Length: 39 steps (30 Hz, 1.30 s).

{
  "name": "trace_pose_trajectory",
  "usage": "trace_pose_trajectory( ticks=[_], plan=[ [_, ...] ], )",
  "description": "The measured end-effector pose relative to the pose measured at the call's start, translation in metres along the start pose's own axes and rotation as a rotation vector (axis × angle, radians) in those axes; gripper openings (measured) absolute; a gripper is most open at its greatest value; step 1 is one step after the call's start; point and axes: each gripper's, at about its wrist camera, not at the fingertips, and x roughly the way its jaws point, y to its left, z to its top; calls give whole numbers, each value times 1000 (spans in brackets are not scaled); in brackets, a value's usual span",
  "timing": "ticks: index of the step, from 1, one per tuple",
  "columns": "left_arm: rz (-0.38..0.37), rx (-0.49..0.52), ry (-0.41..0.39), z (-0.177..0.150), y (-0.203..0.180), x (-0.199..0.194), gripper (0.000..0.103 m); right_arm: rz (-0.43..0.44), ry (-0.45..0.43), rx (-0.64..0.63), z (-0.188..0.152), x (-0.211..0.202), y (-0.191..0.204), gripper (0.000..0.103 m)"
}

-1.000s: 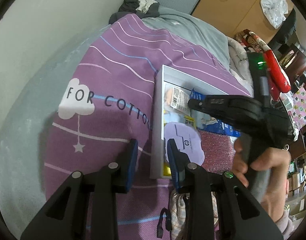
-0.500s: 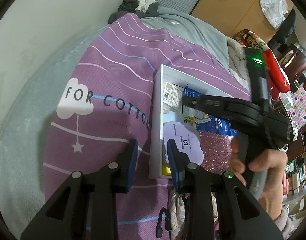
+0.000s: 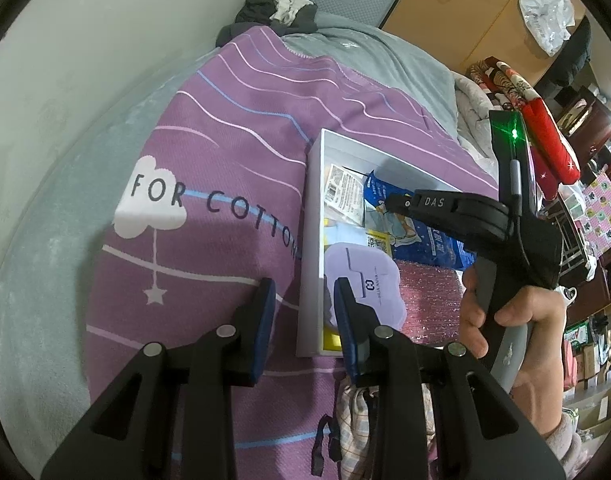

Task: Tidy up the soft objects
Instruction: 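Push the eye-mask packet into place beside the blue packet with the right gripper, then withdraw both grippers from the box toward the plaid items beside it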

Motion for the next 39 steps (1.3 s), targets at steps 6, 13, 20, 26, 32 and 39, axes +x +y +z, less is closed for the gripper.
trace_pose_trajectory(
  ticks=[6,13,20,26,32,39],
  plan=[
    [-7,22,-5,-1,-6,-3,32,28,1,26,-16,-19,-9,3],
    [-24,69,-12,-2,-22,-10,32,55,-60,31,-47,-79,-13,10],
    [-50,97,17,-5,-35,-13,32,77,-134,87,-76,-141,-31,35],
    [-60,110,50,-14,-47,-19,32,31,-211,56,-103,-181,-33,53],
    [-79,134,94,-26,-56,-35,54,0,-345,17,-126,-216,-42,84],
    [-14,172,319,-44,-60,-5,61,-33,-194,160,-139,-205,-108,84]
  ],
)
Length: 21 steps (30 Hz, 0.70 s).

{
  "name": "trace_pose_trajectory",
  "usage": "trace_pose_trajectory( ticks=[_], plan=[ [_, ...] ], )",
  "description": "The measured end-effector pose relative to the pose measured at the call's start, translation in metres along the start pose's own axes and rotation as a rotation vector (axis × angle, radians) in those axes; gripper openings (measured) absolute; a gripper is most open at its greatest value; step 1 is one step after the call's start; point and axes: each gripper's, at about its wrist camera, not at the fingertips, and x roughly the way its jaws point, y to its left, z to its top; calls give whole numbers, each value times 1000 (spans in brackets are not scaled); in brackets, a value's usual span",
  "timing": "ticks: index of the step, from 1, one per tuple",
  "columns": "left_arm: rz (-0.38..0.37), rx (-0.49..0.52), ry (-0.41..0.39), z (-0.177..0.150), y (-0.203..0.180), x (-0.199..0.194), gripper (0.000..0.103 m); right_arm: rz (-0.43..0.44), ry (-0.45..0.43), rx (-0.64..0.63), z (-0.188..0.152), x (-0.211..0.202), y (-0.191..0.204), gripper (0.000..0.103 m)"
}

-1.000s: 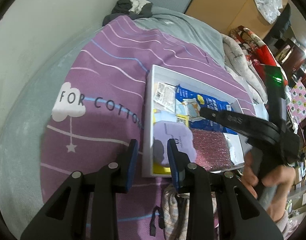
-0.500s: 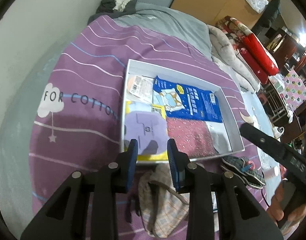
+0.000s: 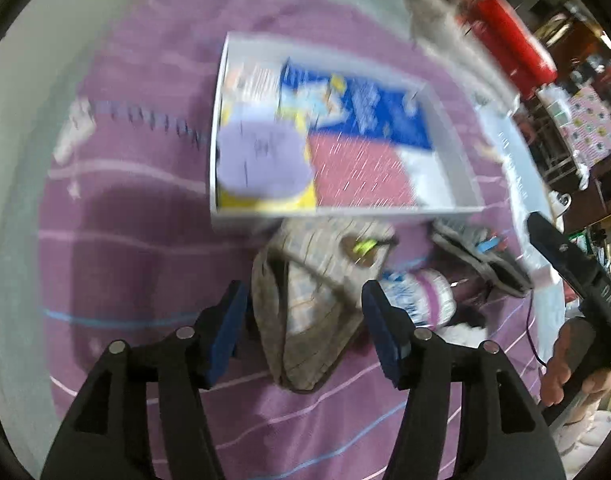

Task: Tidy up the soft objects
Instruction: 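Withdraw both grippers from the box toward the plaid items beside it, then put the beige plaid pouch in the box with the left gripper while the right places the green plaid cap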

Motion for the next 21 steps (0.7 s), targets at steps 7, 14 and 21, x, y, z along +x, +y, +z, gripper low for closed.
trace_pose_trajectory(
  ticks=[7,14,21],
  plan=[
    [-137,-131,41,7,20,28,61,-6,186,93,-14,38,-40,84],
    [-205,-152,55,6,20,26,45,-21,213,79,-22,57,-35,55],
    [-193,-120,-4,6,11,1,42,27,145,69,-12,23,-37,45]
  ],
)
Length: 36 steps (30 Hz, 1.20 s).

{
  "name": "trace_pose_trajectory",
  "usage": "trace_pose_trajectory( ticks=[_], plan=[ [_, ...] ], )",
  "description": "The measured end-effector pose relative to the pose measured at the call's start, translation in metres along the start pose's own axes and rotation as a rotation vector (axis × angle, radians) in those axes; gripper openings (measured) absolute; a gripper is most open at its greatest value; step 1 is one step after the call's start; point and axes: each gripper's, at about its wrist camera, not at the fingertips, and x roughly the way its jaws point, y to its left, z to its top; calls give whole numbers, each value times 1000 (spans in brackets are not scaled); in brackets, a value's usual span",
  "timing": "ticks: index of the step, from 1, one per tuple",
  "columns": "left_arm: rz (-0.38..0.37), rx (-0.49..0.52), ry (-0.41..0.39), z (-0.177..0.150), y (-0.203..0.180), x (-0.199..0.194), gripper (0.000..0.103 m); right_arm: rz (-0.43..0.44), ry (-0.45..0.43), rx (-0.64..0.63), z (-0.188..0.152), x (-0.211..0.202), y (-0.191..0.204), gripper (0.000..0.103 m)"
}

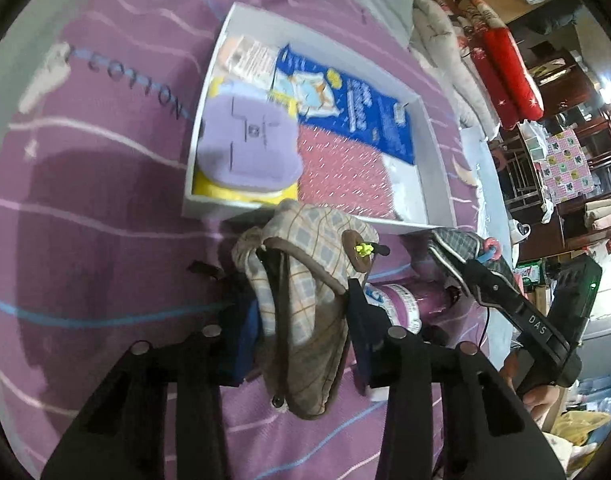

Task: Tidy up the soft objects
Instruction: 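Put the beige plaid pouch in the box with the left gripper while the right places the green plaid cap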

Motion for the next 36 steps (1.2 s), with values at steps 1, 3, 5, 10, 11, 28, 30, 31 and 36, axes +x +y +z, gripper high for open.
trace_pose_trajectory(
  ticks=[1,3,5,10,11,28,30,31,36],
  plan=[
    [-4,6,-11,0,-3,-3,42,5,-12,-7,1,-4,2,45],
    [-13,14,-51,-2,-6,-18,42,20,-43,-16,3,-16,6,44],
    [-12,16,-116,-2,-11,-32,42,39,-85,-22,6,-30,10,44],
    [-84,5,-227,12,-23,-39,42,71,-216,-17,17,-42,24,44],
    [-93,8,-231,17,-29,-35,42,74,-237,-19,20,-39,28,44],
    [-35,-99,-301,78,-34,33,42,-32,-222,-17,73,63,63,45],
    [-21,-96,-316,72,-33,33,42,-30,-196,-26,71,75,63,46],
    [-8,-85,-325,69,-34,32,43,-23,-181,-25,70,79,62,47],
    [74,-35,-390,59,-45,21,65,85,-216,47,61,66,44,74]
  ],
)
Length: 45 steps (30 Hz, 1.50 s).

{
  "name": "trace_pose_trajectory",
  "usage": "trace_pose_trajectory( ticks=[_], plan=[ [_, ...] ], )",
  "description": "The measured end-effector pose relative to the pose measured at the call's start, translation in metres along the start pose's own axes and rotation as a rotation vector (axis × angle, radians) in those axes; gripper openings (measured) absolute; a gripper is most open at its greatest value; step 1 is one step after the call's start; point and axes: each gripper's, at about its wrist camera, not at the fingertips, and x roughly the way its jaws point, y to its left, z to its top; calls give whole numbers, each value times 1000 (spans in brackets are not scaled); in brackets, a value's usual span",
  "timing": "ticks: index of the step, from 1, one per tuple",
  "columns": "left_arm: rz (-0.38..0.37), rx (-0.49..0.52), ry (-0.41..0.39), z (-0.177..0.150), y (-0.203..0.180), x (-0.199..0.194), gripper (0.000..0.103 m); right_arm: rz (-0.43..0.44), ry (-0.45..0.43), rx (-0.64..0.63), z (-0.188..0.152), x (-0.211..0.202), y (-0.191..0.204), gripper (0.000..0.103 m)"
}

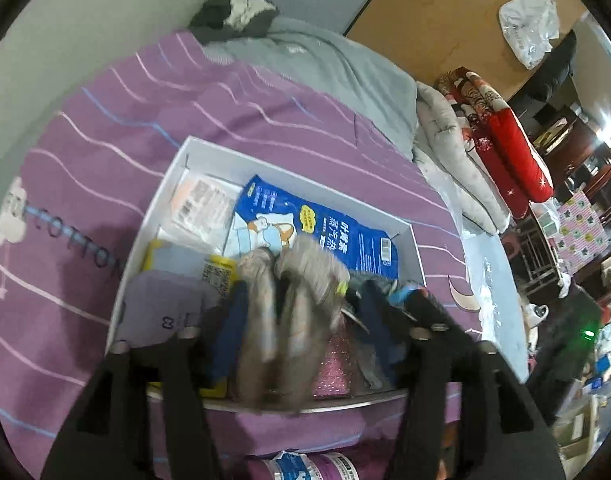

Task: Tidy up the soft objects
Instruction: 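Put the beige plaid pouch in the box with the left gripper while the right places the green plaid cap, then grasp the white-blue tube with the left gripper while the right grasps the white panda plush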

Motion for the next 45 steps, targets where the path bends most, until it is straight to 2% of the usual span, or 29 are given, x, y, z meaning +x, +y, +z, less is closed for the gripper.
trace_pose_trajectory(
  ticks=[2,4,9,14,19,25,30,32,34,36,39,44,45],
  plan=[
    [5,12,-16,0,-1,-4,66,19,-50,12,-1,-16,-1,83],
    [15,30,-19,-1,-1,-9,66,39,-67,-1,-1,-31,0,83],
    [-18,40,4,-5,3,-23,66,46,20,-38,-7,-51,3,83],
    [-26,100,13,-8,2,-46,66,25,45,-69,-15,-69,4,83],
    [-49,121,76,-19,6,-57,66,38,118,-114,-25,-72,7,83],
    [-63,221,155,-60,6,-69,66,46,129,-227,-61,-103,5,83],
    [-90,267,183,-94,5,-66,66,82,90,-236,-103,-126,1,83],
    [-81,287,206,-102,2,-59,66,100,99,-267,-121,-129,4,83],
    [-54,302,200,-104,-1,-56,66,80,107,-307,-133,-126,9,83],
    [-49,310,184,-105,-3,-55,66,58,117,-316,-139,-120,13,83],
    [-54,315,197,-107,-3,-52,65,81,152,-313,-143,-112,13,83],
    [-40,309,192,-110,0,-48,55,83,182,-269,-145,-104,6,83],
    [-44,312,187,-111,0,-49,50,92,187,-258,-145,-102,5,83]
  ],
)
